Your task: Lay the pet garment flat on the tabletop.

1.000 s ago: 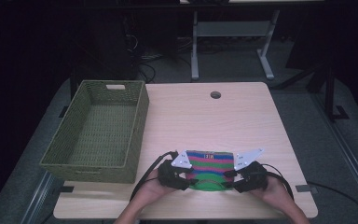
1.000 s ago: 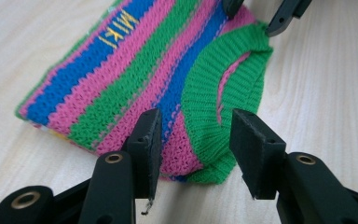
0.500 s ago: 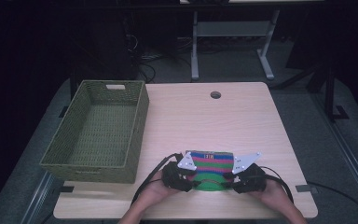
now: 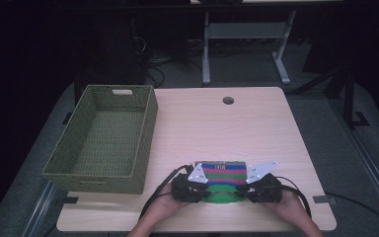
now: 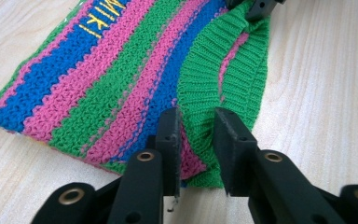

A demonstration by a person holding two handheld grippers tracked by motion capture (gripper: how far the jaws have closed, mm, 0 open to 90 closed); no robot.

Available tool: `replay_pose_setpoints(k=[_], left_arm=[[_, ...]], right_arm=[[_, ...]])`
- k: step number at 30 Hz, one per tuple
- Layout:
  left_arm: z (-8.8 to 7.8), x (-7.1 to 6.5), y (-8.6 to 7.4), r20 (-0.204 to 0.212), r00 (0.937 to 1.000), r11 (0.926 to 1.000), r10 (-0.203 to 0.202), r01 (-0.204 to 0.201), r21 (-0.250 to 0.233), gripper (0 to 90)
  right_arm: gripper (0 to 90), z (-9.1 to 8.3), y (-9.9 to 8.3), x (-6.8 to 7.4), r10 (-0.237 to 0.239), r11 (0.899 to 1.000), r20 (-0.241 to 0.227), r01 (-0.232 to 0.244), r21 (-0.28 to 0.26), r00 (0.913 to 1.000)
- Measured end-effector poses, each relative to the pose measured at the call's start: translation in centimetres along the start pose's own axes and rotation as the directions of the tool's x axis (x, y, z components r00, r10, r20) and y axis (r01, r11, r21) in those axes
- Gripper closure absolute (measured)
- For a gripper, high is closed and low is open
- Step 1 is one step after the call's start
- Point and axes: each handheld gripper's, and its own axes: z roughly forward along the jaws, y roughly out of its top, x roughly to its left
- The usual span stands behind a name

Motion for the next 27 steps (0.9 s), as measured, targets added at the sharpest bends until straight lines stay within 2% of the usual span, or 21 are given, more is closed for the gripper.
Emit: replay_pose_setpoints(k=[5,9,11,12,15,19,21,23,24,27], left_arm=[[-0.15,0.28,-0.16,0.017,0.9998,0.9999,-0.013,0.013,-0.009,76.9],[-0.31,0.18,-0.17,0.019,0.9998,1.0000,-0.005,0.005,-0.006,80.8],[-0.36,0.18,-0.24,0.029,0.9994,0.9997,-0.021,0.022,-0.013,83.0],[-0.43,0.25,-0.28,0.031,0.9994,0.9999,-0.016,0.016,-0.007,83.7],[-0.52,0.21,-0.34,0.034,0.9992,0.9997,-0.020,0.020,-0.011,84.2],[-0.63,-0.03,-0.40,0.041,0.9989,0.9996,-0.025,0.025,-0.011,85.2],[-0.75,-0.07,-0.42,0.045,0.9989,0.9999,-0.012,0.012,-0.001,85.2],[-0.79,-0.29,-0.45,0.048,0.9986,0.9997,-0.022,0.023,-0.009,85.2],[-0.87,-0.32,-0.44,0.050,0.9986,0.9998,-0.017,0.017,-0.006,85.2],[-1.02,-0.60,-0.48,0.054,0.9985,0.9999,-0.011,0.011,-0.003,85.3]], right_arm=[[82.3,-0.02,-0.01,0.08,0.015,1.000,-0.009,-0.015,0.000,0.9999],[83.1,-0.04,-0.02,0.08,0.026,1.000,-0.017,-0.026,-0.007,0.9995],[83.3,-0.08,-0.05,-0.01,0.030,0.999,-0.033,-0.031,-0.010,0.9990],[83.8,-0.17,-0.05,0.09,0.049,0.999,-0.045,-0.049,-0.019,0.9978],[83.8,-0.19,-0.10,0.00,0.039,0.999,-0.047,-0.040,-0.022,0.9981],[83.8,-0.26,-0.11,0.24,0.055,0.998,-0.063,-0.057,-0.027,0.9965],[83.9,-0.32,-0.23,0.27,0.051,0.998,-0.066,-0.053,-0.031,0.9965],[83.9,-0.36,-0.43,0.34,0.054,0.997,-0.075,-0.057,-0.045,0.9957],[83.8,-0.40,-0.53,0.44,0.068,0.996,-0.087,-0.072,-0.048,0.9939],[83.9,-0.57,-0.55,0.73,0.064,0.996,-0.095,-0.069,-0.049,0.9934]])
